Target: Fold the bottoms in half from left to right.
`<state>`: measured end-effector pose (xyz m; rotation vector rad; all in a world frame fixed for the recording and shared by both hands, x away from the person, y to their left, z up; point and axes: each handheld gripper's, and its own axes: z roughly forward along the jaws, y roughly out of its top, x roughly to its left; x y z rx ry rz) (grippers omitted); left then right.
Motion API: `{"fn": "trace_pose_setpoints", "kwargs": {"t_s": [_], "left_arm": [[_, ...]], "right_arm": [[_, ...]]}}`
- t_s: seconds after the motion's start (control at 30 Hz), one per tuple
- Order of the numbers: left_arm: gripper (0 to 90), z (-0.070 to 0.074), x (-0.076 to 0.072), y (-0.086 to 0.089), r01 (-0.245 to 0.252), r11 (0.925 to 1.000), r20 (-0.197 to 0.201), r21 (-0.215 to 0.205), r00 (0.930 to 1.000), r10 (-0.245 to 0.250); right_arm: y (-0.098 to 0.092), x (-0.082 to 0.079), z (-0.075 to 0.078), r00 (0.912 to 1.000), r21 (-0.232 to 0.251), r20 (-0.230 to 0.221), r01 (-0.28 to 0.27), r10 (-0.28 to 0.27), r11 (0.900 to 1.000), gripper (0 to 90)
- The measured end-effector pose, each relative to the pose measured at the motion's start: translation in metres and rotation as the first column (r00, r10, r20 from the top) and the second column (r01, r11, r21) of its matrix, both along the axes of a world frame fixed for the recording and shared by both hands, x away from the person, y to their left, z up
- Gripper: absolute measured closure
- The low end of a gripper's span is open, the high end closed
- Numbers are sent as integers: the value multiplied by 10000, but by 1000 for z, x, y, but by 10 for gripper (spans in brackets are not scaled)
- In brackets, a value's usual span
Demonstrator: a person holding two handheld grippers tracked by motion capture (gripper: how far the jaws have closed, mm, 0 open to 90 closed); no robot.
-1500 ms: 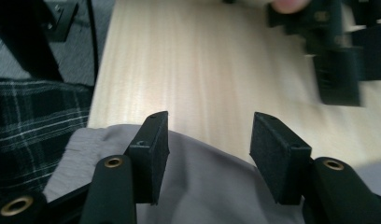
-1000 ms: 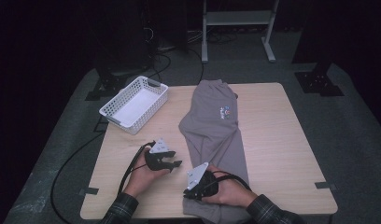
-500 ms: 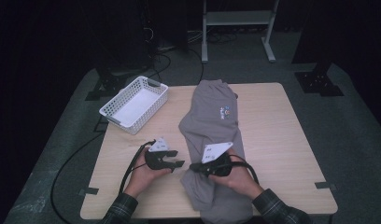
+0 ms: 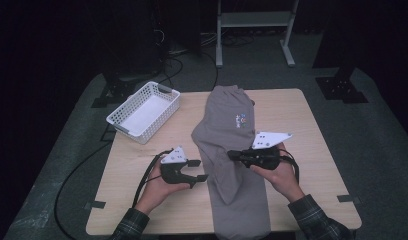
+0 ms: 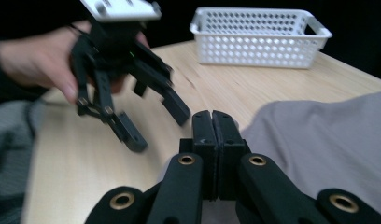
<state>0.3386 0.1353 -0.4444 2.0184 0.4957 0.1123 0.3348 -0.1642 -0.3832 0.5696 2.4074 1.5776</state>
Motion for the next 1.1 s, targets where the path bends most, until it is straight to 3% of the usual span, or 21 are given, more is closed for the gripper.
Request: {"fn": "trace_pose_setpoints", "kwargs": {"t_s": [0.2,0.37,0.5,0.67,0.77,0.8,0.9,1.0,1.1], "left_arm": [[327,-3,-4,-22,761,9959,-407,-481,9961,-781],[314,-6,-3,-34,928,9949,-467,-387,9944,-945],[303,-9,0,-44,1108,9920,-639,-607,9913,-1147],[301,-9,-1,-53,1516,9820,-755,-1122,9841,-1606],[409,-11,-1,-57,1741,9769,-746,-1240,9801,-1842],[480,-12,-1,-58,1883,9735,-701,-1296,9776,-1984],[677,-12,-2,-57,1922,9738,-741,-1213,9766,-2020],[722,-8,-1,-50,1751,9784,-820,-1098,9794,-1844],[728,-2,1,-40,1498,9843,-577,-939,9861,-1555]], "right_arm": [[-12,-6,6,9996,567,-109,-261,267,9981,886],[-15,-13,13,9981,849,-32,-605,610,9946,886],[-16,-20,21,9958,1191,15,-911,916,9887,885],[-17,-28,28,9920,1386,94,-1262,1261,9823,885],[-16,-29,28,9905,1358,116,-1374,1371,9812,885],[-16,-30,28,9904,1357,126,-1381,1376,9811,885],[-17,-30,28,9912,1252,167,-1323,1313,9833,885],[-21,-30,26,9930,1151,161,-1185,1174,9863,885],[-29,-31,21,9954,940,47,-959,959,9909,885]]}}
